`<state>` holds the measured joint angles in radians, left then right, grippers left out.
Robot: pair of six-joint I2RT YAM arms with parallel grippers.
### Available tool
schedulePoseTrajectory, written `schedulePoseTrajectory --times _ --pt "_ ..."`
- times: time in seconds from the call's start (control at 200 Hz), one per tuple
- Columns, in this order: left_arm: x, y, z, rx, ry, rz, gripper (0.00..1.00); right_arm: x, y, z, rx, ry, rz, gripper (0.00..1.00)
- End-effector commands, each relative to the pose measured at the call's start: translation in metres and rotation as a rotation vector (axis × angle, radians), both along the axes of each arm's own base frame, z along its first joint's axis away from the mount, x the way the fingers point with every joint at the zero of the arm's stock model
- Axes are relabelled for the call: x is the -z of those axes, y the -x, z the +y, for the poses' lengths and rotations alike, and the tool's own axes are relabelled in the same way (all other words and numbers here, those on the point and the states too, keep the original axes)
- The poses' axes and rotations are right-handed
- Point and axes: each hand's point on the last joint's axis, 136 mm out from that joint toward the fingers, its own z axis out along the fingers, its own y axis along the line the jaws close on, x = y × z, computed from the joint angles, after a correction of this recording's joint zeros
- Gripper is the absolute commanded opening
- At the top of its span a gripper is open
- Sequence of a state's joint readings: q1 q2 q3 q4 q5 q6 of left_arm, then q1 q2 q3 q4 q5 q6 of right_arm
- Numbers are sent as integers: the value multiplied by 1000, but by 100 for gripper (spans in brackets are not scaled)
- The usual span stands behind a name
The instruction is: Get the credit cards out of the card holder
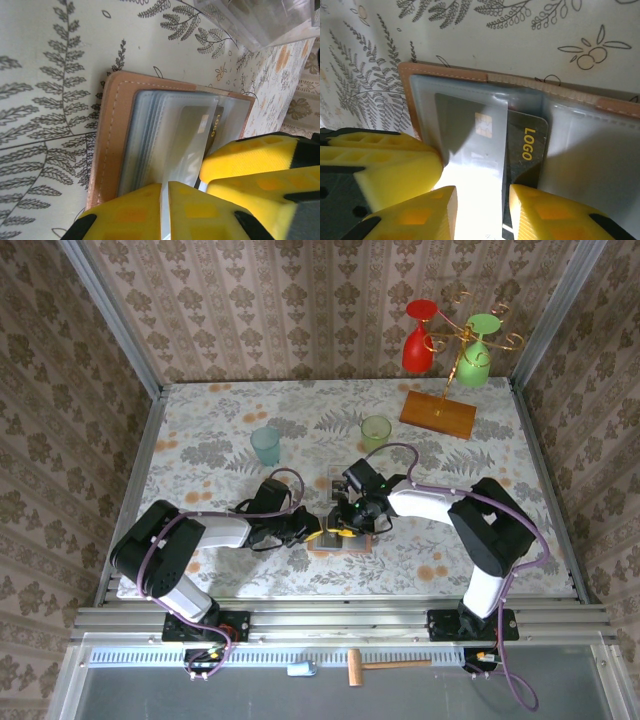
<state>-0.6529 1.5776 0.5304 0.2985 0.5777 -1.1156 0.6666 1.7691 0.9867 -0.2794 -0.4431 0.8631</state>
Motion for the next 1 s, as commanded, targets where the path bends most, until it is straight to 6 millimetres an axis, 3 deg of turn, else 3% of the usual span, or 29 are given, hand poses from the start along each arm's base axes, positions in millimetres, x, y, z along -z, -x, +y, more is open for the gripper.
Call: schedulePoseTrajectory --times 0.0,0.995 --pt "2 -2 0 -6 3 16 12 5 4 -1 -12 19 21 34" --pt "1 -1 -1 -2 10 14 12 -6 -3 -7 -22 58 -21 35"
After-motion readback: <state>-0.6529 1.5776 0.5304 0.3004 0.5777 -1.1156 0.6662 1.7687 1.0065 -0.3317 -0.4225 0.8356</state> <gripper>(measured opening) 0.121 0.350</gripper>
